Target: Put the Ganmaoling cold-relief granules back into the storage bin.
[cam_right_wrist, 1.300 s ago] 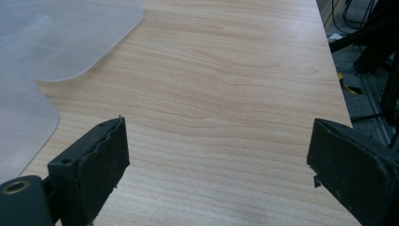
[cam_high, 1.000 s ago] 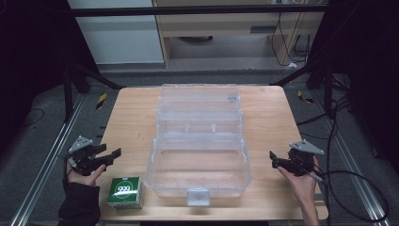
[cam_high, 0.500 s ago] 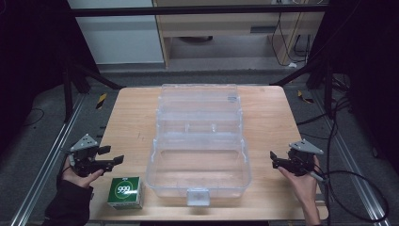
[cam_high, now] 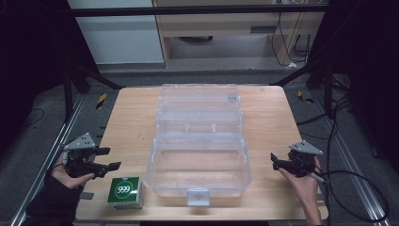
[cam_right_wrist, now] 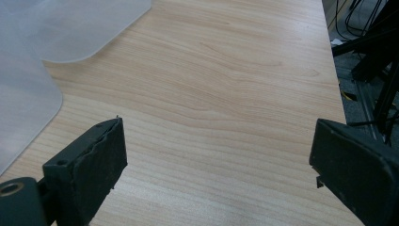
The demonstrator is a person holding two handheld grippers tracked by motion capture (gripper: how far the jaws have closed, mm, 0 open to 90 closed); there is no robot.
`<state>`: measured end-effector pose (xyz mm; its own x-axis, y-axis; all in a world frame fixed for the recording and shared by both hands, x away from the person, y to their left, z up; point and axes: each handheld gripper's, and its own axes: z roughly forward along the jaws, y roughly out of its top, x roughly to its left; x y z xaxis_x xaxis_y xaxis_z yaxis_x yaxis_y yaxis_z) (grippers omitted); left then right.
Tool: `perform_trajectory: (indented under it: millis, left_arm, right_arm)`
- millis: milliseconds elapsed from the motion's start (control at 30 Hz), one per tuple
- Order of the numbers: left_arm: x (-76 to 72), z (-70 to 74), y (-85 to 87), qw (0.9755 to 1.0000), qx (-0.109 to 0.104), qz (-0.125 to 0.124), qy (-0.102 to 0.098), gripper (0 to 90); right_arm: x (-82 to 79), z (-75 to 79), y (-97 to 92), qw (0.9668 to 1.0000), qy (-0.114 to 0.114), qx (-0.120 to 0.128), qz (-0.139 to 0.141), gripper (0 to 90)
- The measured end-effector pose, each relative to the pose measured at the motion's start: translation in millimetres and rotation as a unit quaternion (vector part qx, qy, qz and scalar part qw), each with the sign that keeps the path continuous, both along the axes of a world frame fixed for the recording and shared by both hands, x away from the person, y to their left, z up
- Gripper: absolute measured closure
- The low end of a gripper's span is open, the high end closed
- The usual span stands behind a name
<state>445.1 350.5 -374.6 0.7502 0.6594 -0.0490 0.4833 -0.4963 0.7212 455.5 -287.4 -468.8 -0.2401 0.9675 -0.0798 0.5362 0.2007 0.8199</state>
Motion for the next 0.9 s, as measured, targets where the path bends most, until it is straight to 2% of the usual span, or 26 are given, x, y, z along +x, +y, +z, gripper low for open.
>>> perform_trajectory:
  millis: [167, 233, 333, 433, 500, 667, 733, 800, 833, 900]
  left_arm:
    - [-0.3, 4.3, -3.1, 0.9995, 0.018, -0.024, 0.008, 23.1]
    - [-1.4, 5.6, -5.8, 0.9984, 0.034, -0.043, 0.013, 23.1]
    - [-2.6, 5.8, -7.8, 0.9974, 0.043, -0.056, 0.014, 22.6]
    - [-5.1, 6.3, -12.2, 0.9941, 0.060, -0.088, 0.018, 21.7]
    - [-5.7, 6.3, -13.4, 0.9932, 0.063, -0.096, 0.019, 21.5]
    - [-9.5, 6.6, -18.4, 0.9877, 0.084, -0.130, 0.022, 20.3]
    - [-11.3, 6.2, -19.9, 0.9842, 0.097, -0.146, 0.024, 19.4]
    - [-12.4, 5.5, -20.4, 0.9820, 0.106, -0.155, 0.025, 18.9]
    - [-12.4, 5.5, -20.4, 0.9820, 0.106, -0.155, 0.025, 18.7]
    - [-13.9, 4.0, -21.4, 0.9795, 0.115, -0.164, 0.027, 18.2]
  right_arm:
    - [0.0, -0.2, -0.3, 1.0000, -0.001, -0.003, 0.001, 4.7]
    - [0.1, -0.8, -0.6, 1.0000, -0.001, -0.004, 0.002, 4.8]
    - [0.2, -1.1, -1.3, 1.0000, -0.002, -0.005, 0.002, 4.9]
    - [-0.4, -1.2, -1.8, 1.0000, -0.001, -0.003, 0.001, 4.9]
    - [-0.3, -1.3, -1.8, 1.0000, -0.001, -0.004, 0.001, 4.8]
    - [-0.5, -1.9, -1.2, 1.0000, 0.002, -0.004, 0.003, 4.7]
    - [-0.2, -2.6, -1.4, 1.0000, 0.003, -0.005, 0.003, 4.5]
    - [-0.2, -2.8, -1.3, 1.0000, 0.005, -0.005, 0.004, 4.4]
    - [-0.2, -2.8, -1.3, 1.0000, 0.005, -0.005, 0.004, 4.4]
    - [0.0, -3.3, -0.9, 1.0000, 0.006, -0.006, 0.005, 4.3]
